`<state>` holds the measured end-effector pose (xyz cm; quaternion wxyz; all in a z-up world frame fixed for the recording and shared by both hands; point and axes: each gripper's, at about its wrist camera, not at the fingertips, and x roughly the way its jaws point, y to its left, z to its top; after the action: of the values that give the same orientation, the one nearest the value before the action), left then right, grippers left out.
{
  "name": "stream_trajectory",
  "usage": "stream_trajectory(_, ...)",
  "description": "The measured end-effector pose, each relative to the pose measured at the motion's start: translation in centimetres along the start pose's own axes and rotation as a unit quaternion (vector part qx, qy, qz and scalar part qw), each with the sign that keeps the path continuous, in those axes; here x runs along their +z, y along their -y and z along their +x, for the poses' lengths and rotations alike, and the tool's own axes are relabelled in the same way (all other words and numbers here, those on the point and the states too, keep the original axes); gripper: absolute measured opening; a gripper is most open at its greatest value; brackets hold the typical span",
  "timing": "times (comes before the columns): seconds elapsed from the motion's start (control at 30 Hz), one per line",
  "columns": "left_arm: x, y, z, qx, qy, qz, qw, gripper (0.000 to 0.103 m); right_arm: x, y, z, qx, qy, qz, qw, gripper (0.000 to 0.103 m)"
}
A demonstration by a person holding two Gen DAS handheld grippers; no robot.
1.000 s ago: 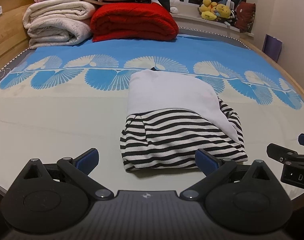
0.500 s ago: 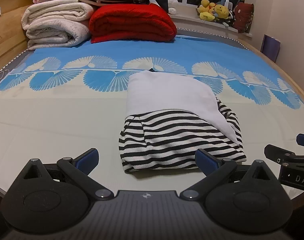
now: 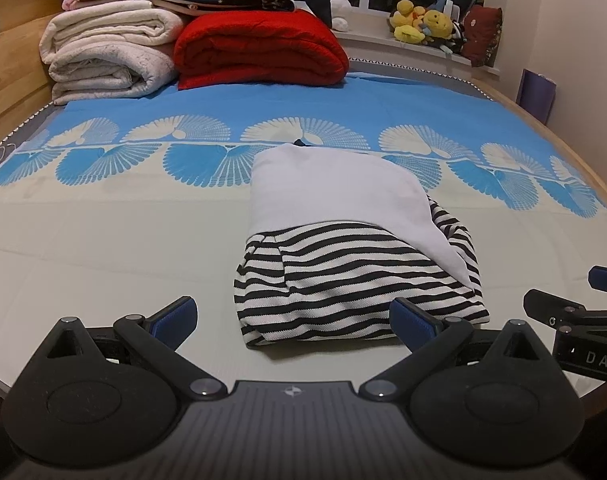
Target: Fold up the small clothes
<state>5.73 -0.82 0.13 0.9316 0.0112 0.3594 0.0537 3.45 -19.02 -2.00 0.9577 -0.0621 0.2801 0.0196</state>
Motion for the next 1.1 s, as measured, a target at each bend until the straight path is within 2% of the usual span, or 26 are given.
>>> stream_trajectory(1.1, -0.13, -0.09, 0.11, -0.006, -0.001, 0.006, 1.0, 0.102, -0.05, 0.04, 0.0, 0.001, 0.0, -0.001, 1.0, 0.086)
